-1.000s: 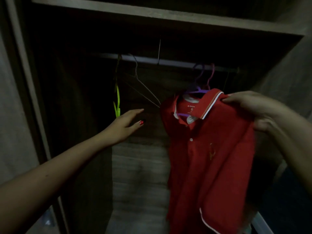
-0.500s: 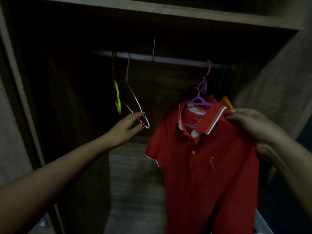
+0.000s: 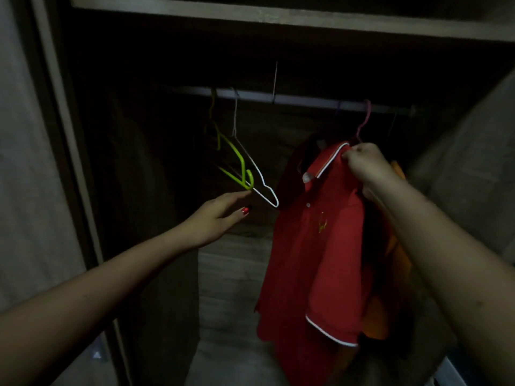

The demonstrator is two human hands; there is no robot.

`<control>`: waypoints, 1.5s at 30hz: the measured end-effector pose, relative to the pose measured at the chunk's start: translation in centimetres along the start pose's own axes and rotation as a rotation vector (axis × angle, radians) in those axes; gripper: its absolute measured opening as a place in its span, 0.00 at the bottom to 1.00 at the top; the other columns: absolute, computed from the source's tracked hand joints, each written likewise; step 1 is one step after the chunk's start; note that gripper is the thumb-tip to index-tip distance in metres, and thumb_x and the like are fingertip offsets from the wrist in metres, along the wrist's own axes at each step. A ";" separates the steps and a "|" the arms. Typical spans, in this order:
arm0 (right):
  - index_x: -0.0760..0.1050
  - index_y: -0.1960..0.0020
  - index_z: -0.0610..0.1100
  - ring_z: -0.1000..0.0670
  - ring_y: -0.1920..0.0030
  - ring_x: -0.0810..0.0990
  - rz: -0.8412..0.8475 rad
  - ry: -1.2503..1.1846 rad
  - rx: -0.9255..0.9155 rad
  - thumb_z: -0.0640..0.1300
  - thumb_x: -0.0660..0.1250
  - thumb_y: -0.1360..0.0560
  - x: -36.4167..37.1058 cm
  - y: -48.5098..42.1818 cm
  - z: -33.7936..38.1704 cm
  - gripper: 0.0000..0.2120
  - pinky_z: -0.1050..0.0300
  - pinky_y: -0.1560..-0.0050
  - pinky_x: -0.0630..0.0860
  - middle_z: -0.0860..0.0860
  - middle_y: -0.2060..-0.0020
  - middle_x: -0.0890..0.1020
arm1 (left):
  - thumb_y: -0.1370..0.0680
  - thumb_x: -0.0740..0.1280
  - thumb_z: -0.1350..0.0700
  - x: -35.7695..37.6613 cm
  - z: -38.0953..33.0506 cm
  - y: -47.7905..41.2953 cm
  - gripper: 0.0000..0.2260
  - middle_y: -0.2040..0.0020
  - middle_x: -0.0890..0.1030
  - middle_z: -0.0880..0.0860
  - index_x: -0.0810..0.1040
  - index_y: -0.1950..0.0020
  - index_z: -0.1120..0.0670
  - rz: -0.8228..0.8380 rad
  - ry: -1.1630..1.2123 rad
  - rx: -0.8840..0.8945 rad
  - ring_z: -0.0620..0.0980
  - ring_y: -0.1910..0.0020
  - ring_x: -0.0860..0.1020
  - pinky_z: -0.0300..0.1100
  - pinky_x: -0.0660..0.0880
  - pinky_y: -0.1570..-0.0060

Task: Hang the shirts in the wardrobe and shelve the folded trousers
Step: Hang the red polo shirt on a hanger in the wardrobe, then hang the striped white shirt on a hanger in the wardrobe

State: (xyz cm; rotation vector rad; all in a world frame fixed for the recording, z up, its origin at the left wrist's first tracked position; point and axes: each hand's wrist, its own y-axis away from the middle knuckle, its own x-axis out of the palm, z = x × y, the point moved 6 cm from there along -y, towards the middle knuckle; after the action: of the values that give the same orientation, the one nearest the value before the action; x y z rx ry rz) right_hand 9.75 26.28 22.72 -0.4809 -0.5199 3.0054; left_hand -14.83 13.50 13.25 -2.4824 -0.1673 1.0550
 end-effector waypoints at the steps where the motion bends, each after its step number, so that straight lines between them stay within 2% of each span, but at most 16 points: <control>1: 0.73 0.64 0.45 0.48 0.70 0.79 0.003 0.048 -0.001 0.39 0.59 0.27 0.4 -0.2 -0.7 0.09 0.61 0.72 0.72 0.42 0.66 0.78 | 0.21 0.62 0.56 -0.2 -0.2 0.2 0.21 0.33 0.71 0.46 0.66 0.28 0.50 0.000 0.000 0.016 0.35 0.37 0.70 0.21 0.65 0.42; 4: 0.76 0.49 0.41 0.43 0.52 0.79 -0.078 0.311 -0.133 0.42 0.62 0.26 0.5 0.6 -0.9 0.09 0.50 0.50 0.75 0.42 0.53 0.79 | 0.20 0.62 0.57 -1.3 -0.6 1.3 0.20 0.33 0.72 0.46 0.67 0.28 0.51 -0.019 0.024 0.035 0.35 0.36 0.71 0.26 0.67 0.38; 7: 0.72 0.43 0.39 0.41 0.45 0.74 -0.258 0.395 -0.526 0.41 0.63 0.28 0.9 3.5 2.0 0.14 0.52 0.42 0.69 0.39 0.44 0.73 | 0.20 0.61 0.57 -2.8 -1.2 2.7 0.19 0.33 0.73 0.47 0.68 0.29 0.52 -0.052 0.028 0.043 0.34 0.36 0.71 0.28 0.67 0.37; 10: 0.73 0.46 0.40 0.50 0.51 0.73 -0.152 0.276 -0.774 0.39 0.63 0.29 5.6 7.5 5.6 0.12 0.63 0.50 0.68 0.43 0.49 0.74 | 0.20 0.61 0.59 -5.2 -0.7 5.0 0.19 0.33 0.73 0.48 0.69 0.29 0.54 -0.107 0.018 0.013 0.35 0.37 0.71 0.27 0.67 0.38; 14: 0.75 0.49 0.41 0.54 0.59 0.72 0.121 0.114 -0.893 0.35 0.64 0.28 14.6 12.8 8.9 0.08 0.76 0.59 0.64 0.49 0.56 0.74 | 0.20 0.61 0.59 -9.4 1.6 9.5 0.18 0.33 0.74 0.50 0.69 0.29 0.56 -0.193 -0.030 -0.089 0.41 0.34 0.71 0.32 0.67 0.34; 18: 0.76 0.51 0.41 0.53 0.64 0.73 0.416 -0.046 -0.940 0.34 0.64 0.28 25.6 19.8 11.2 0.07 0.75 0.61 0.65 0.47 0.58 0.77 | 0.19 0.59 0.61 -15.6 5.7 18.6 0.15 0.40 0.77 0.50 0.71 0.33 0.54 -0.361 0.031 -0.270 0.35 0.45 0.77 0.31 0.73 0.44; 20: 0.77 0.53 0.42 0.49 0.64 0.75 0.515 -0.069 -0.969 0.34 0.65 0.29 31.0 24.0 11.9 0.06 0.69 0.61 0.68 0.45 0.60 0.79 | 0.19 0.59 0.62 -18.7 7.9 24.6 0.13 0.44 0.80 0.50 0.73 0.36 0.53 -0.463 0.039 -0.404 0.36 0.50 0.79 0.34 0.76 0.51; 22: 0.79 0.55 0.44 0.44 0.62 0.77 0.418 -0.048 -0.981 0.38 0.66 0.30 35.0 27.8 12.7 0.06 0.56 0.57 0.70 0.45 0.61 0.82 | 0.19 0.60 0.63 -22.0 9.6 31.7 0.11 0.48 0.82 0.53 0.76 0.40 0.55 -0.604 -0.015 -0.528 0.42 0.53 0.81 0.34 0.76 0.55; 25: 0.78 0.52 0.45 0.45 0.60 0.77 0.395 -0.191 -0.920 0.38 0.64 0.29 38.6 33.0 13.7 0.08 0.55 0.59 0.68 0.45 0.59 0.81 | 0.21 0.61 0.67 -26.1 11.4 42.3 0.11 0.52 0.82 0.56 0.78 0.42 0.61 -0.795 -0.141 -0.698 0.38 0.59 0.81 0.28 0.74 0.60; 27: 0.78 0.52 0.45 0.47 0.63 0.76 0.453 -0.252 -0.953 0.37 0.63 0.28 41.5 37.3 14.2 0.08 0.57 0.62 0.65 0.46 0.61 0.80 | 0.22 0.61 0.68 -28.3 12.7 49.0 0.11 0.52 0.82 0.55 0.79 0.44 0.60 -0.884 -0.214 -0.820 0.35 0.61 0.80 0.28 0.75 0.60; 29: 0.77 0.52 0.45 0.48 0.63 0.76 0.606 -0.295 -0.978 0.38 0.63 0.28 46.1 42.7 14.8 0.07 0.59 0.62 0.66 0.47 0.60 0.80 | 0.23 0.62 0.66 -30.5 14.7 55.9 0.10 0.53 0.83 0.53 0.80 0.47 0.56 -0.974 -0.259 -0.957 0.35 0.59 0.80 0.34 0.78 0.54; 31: 0.76 0.52 0.46 0.49 0.60 0.77 0.757 -0.300 -0.982 0.38 0.63 0.28 50.1 47.0 15.2 0.08 0.58 0.61 0.68 0.48 0.57 0.80 | 0.24 0.64 0.64 -31.8 16.6 61.4 0.09 0.53 0.84 0.52 0.81 0.49 0.54 -1.055 -0.326 -1.081 0.44 0.54 0.82 0.46 0.79 0.48; 32: 0.76 0.52 0.46 0.49 0.58 0.78 0.811 -0.293 -0.996 0.38 0.63 0.28 52.1 48.9 15.3 0.08 0.58 0.60 0.69 0.49 0.56 0.81 | 0.24 0.64 0.63 -32.3 17.3 63.6 0.08 0.52 0.84 0.53 0.81 0.50 0.53 -1.081 -0.356 -1.146 0.48 0.52 0.82 0.46 0.78 0.49; 35: 0.76 0.50 0.44 0.49 0.55 0.77 0.997 -0.237 -1.035 0.40 0.63 0.28 59.1 54.9 15.1 0.08 0.55 0.57 0.75 0.49 0.53 0.79 | 0.24 0.68 0.58 -33.6 19.9 68.6 0.06 0.50 0.84 0.54 0.82 0.50 0.56 -1.026 -0.493 -1.335 0.51 0.49 0.80 0.39 0.72 0.52; 41: 0.70 0.35 0.44 0.45 0.41 0.74 1.301 0.090 -1.116 0.45 0.66 0.26 69.1 62.8 12.8 0.21 0.53 0.46 0.73 0.47 0.37 0.72 | 0.30 0.68 0.36 -32.7 25.4 69.8 0.28 0.37 0.76 0.53 0.76 0.38 0.54 -0.616 -0.781 -1.472 0.54 0.37 0.71 0.51 0.70 0.40; 45: 0.68 0.32 0.46 0.44 0.38 0.72 1.403 0.120 -1.106 0.44 0.66 0.26 71.5 64.8 11.7 0.23 0.52 0.41 0.72 0.47 0.36 0.71 | 0.24 0.61 0.41 -32.5 26.8 70.5 0.17 0.39 0.79 0.47 0.77 0.38 0.44 -0.660 -0.924 -1.383 0.51 0.39 0.73 0.53 0.71 0.44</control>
State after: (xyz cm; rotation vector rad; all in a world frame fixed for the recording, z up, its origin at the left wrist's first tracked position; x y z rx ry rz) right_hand -61.87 -31.02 -9.64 -1.5684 -2.8371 3.1810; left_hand -60.72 -49.49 -12.59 -2.0862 -2.4518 2.0016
